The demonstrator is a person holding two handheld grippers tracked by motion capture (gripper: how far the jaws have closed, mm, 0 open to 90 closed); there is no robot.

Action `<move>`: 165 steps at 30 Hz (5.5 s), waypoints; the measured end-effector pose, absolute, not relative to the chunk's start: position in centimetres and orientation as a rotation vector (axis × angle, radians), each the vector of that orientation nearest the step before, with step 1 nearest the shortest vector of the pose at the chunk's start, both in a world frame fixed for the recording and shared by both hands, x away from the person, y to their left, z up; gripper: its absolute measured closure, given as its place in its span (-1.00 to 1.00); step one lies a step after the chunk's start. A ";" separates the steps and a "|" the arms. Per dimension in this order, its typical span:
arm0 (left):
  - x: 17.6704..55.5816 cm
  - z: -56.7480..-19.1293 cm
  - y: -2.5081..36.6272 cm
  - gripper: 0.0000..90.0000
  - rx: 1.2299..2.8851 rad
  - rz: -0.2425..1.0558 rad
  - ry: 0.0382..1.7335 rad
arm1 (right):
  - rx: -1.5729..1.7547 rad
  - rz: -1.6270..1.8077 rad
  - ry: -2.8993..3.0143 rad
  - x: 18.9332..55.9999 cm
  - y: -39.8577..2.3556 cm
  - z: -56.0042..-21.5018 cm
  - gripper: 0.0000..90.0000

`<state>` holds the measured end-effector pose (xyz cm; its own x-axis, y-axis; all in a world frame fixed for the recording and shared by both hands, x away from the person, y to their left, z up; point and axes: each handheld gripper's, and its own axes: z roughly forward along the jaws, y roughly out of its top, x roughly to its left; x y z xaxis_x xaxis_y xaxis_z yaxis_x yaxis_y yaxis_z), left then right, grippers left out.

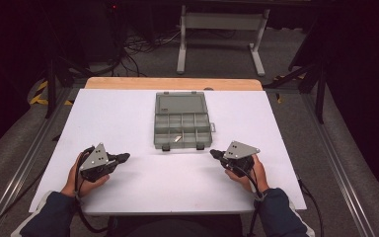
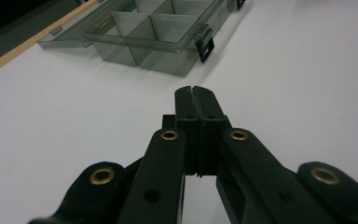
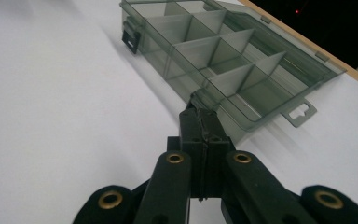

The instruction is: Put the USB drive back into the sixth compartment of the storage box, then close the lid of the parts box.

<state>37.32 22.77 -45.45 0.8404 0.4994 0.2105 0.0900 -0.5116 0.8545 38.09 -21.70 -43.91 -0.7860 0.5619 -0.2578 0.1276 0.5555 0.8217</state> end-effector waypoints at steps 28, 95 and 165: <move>41.9 -44.0 21.4 1.00 2.069 0.570 0.476 | 0.710 1.103 2.210 42.4 -24.5 -42.8 1.00; 60.3 -46.8 14.7 1.00 2.243 0.519 0.734 | 0.891 0.704 2.470 61.7 -18.9 -44.1 1.00; 59.6 -42.8 12.9 0.99 2.043 0.751 0.749 | 0.810 0.937 2.078 59.7 -18.8 -41.9 1.00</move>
<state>59.63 12.89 -42.76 0.6455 0.7248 0.2408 0.2388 -0.4910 0.8378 59.69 -18.82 -41.90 -0.5541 0.7596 -0.3404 0.2476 0.5408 0.8039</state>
